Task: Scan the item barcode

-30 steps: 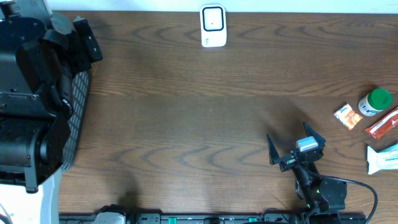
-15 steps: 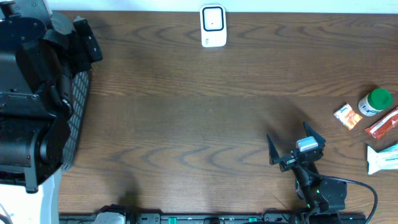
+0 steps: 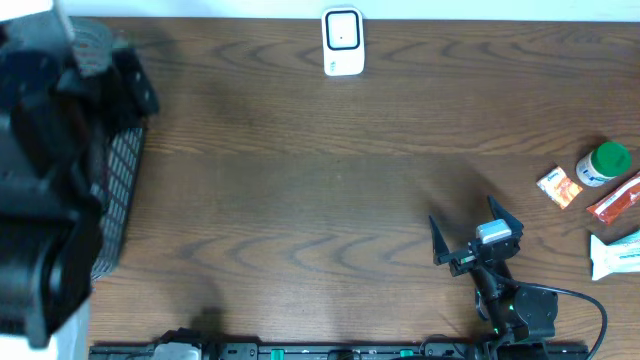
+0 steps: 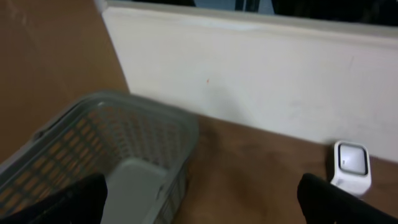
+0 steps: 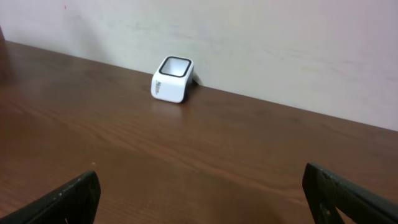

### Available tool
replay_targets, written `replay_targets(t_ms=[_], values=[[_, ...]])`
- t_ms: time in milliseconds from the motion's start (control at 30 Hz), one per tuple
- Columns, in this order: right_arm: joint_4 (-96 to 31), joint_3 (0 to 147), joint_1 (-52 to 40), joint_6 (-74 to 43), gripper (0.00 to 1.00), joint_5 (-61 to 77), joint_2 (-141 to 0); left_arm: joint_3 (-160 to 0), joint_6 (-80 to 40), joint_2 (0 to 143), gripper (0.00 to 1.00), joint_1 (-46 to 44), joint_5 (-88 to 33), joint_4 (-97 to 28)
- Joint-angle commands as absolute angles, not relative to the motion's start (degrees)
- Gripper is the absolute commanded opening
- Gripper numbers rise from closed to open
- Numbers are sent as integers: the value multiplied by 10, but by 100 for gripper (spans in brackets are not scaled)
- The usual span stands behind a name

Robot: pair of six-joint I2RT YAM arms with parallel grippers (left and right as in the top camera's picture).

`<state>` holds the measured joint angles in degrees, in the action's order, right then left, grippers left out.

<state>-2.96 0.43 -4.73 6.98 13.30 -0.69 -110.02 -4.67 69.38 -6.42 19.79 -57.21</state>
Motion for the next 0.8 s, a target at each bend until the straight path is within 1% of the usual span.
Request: replay_targets(t_ms=[0, 133, 300, 467, 767], values=[[-32, 3, -53, 74, 99, 130, -3, -1099, -52, 636, 98, -62, 200, -607], [-32, 3, -53, 74, 99, 130, -3, -1086, -49, 590, 98, -62, 202, -619], [-32, 3, -53, 74, 99, 130, -3, -998, -50, 510, 98, -59, 202, -592], [-32, 3, -53, 74, 99, 130, -3, -843, -50, 411, 98, -38, 181, -480], [-32, 3, -53, 74, 99, 130, -3, -515, -50, 215, 98, -6, 130, -268]])
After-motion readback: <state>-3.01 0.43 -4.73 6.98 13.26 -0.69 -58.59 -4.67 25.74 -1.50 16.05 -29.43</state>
